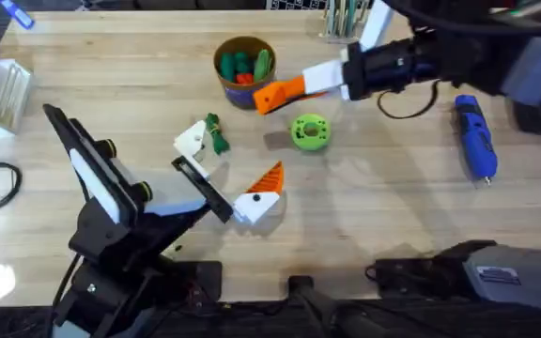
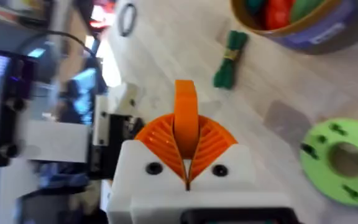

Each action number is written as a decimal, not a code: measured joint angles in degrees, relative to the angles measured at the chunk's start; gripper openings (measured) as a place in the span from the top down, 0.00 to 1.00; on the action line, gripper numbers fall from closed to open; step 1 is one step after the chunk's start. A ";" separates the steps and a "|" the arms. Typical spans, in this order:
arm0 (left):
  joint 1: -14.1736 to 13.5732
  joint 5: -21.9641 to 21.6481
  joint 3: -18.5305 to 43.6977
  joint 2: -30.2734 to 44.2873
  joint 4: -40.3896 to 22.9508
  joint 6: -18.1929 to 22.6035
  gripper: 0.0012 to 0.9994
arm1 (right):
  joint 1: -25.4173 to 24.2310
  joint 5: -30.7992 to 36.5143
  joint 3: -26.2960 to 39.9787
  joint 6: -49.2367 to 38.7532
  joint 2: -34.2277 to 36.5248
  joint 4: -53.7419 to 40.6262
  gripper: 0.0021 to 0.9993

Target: Pick up the gripper from the table and insert it into the empty holder that is missing its gripper. Then pick up a screw, insert it into the mounting hole, and use the screwdriver to tighten it. Finally, clean up the table by picking up the vegetable and placing it into the bucket.

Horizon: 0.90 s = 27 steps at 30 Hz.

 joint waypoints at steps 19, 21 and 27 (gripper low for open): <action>0.00 12.01 0.00 0.00 0.04 0.00 0.01 | 3.55 -22.51 -0.22 13.75 9.85 -2.62 0.99; -0.02 12.04 0.00 0.00 0.04 -0.02 0.01 | 3.60 -22.77 -0.22 13.37 9.87 -2.84 0.99; 0.00 11.58 0.00 0.00 0.04 -0.04 0.01 | 5.51 -22.87 -0.22 13.13 9.89 -2.21 0.99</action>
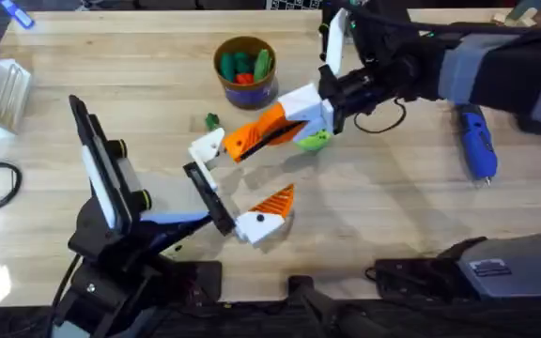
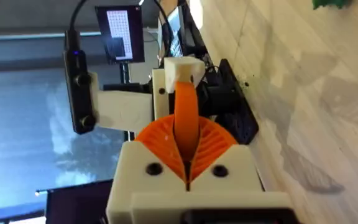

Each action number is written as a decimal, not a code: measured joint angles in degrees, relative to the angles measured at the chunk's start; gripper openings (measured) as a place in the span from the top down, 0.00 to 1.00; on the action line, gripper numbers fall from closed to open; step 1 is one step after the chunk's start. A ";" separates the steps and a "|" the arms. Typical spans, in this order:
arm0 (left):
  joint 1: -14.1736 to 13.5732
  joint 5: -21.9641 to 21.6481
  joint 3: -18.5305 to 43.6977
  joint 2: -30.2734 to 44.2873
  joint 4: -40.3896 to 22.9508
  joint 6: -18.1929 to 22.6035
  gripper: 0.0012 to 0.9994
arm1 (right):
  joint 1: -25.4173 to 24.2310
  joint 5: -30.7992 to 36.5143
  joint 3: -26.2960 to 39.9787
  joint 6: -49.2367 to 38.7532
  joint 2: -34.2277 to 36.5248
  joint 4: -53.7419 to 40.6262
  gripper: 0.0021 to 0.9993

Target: Pick up the gripper from the table and insert it into the empty holder that is missing its gripper. Then pick up a screw, insert it into the mounting hole, and use the screwdriver to tighten it. Finally, clean up the table by picking up the vegetable and placing it into the bucket.

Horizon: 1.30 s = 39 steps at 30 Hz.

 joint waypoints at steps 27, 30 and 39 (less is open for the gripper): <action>0.59 -4.07 0.02 0.00 -0.07 -1.20 0.01 | 3.02 -4.59 -0.11 13.89 9.46 24.62 0.99; 0.90 -5.40 0.02 0.00 -0.04 -1.09 0.01 | 4.00 -2.74 -0.11 16.84 9.51 28.65 0.99; 0.94 -6.19 0.02 0.00 -0.17 -2.23 0.01 | 8.47 3.18 -0.11 19.96 9.51 31.53 0.99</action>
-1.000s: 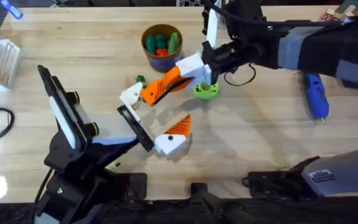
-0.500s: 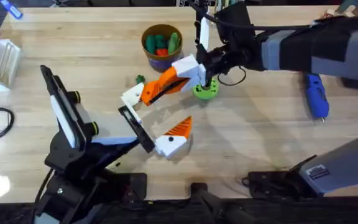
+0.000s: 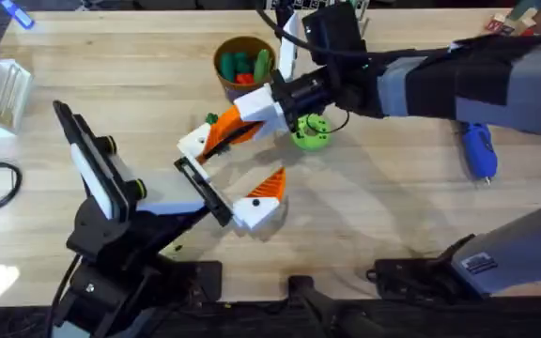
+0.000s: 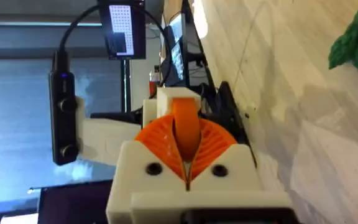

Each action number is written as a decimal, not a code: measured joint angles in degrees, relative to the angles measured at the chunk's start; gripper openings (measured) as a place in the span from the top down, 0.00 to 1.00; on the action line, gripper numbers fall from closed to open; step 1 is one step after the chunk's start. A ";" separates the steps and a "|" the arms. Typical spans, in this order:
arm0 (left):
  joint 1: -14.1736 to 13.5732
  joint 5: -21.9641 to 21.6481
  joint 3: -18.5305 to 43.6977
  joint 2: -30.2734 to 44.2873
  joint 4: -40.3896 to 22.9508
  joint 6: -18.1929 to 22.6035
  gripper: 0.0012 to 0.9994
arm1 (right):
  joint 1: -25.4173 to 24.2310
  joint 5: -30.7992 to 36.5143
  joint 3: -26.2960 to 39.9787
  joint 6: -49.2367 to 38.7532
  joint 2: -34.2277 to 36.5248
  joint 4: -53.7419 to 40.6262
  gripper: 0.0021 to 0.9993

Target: Pick up the gripper from the table and insert it into the empty holder that is missing its gripper. Then pick up a screw, insert it into the mounting hole, and use the screwdriver to tighten it. Finally, clean up the table by picking up the vegetable and placing it into the bucket.

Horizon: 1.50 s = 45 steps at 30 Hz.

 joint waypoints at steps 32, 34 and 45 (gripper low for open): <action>-1.16 6.51 0.00 0.00 0.13 0.87 0.01 | -0.85 -5.07 0.00 -8.71 1.44 1.14 0.14; -1.16 6.63 0.00 -0.02 0.13 0.88 0.01 | -1.24 -4.82 -0.02 -9.29 1.44 1.20 0.04; -1.16 7.11 0.00 0.00 0.13 1.03 0.01 | -8.18 11.04 3.51 -20.19 -3.45 -14.55 0.02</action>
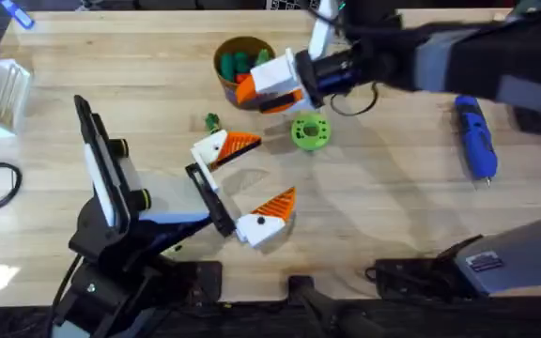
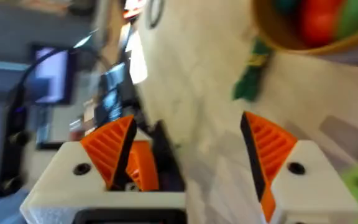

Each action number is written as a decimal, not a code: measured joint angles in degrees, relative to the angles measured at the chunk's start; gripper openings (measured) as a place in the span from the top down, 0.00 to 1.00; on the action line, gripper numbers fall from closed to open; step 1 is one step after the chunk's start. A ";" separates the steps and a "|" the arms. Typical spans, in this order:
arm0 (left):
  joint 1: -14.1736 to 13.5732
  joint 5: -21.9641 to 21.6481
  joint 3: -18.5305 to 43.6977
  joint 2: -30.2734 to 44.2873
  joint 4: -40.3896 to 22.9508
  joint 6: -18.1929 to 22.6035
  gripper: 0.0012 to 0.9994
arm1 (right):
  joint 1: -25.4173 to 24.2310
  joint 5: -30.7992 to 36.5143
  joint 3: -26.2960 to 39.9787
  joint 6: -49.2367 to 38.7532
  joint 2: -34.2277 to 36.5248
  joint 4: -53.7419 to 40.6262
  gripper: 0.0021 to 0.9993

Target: Pick up the gripper from the table and insert it into the empty holder that is missing its gripper. Then pick up a screw, insert it into the mounting hole, and use the screwdriver to tighten it. Finally, clean up the table by picking up the vegetable and placing it into the bucket.

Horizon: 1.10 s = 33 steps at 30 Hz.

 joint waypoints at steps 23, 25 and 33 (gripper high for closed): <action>0.00 0.20 0.00 0.00 0.00 0.00 0.01 | 4.04 50.59 12.83 -28.96 -4.75 -41.61 0.26; 0.00 0.20 0.00 0.00 0.00 0.00 0.01 | 5.93 51.91 12.70 -29.68 -1.90 -40.75 0.29; 0.00 0.20 0.00 0.00 -0.02 0.00 0.01 | 9.11 54.64 12.54 -30.48 3.65 -39.97 0.46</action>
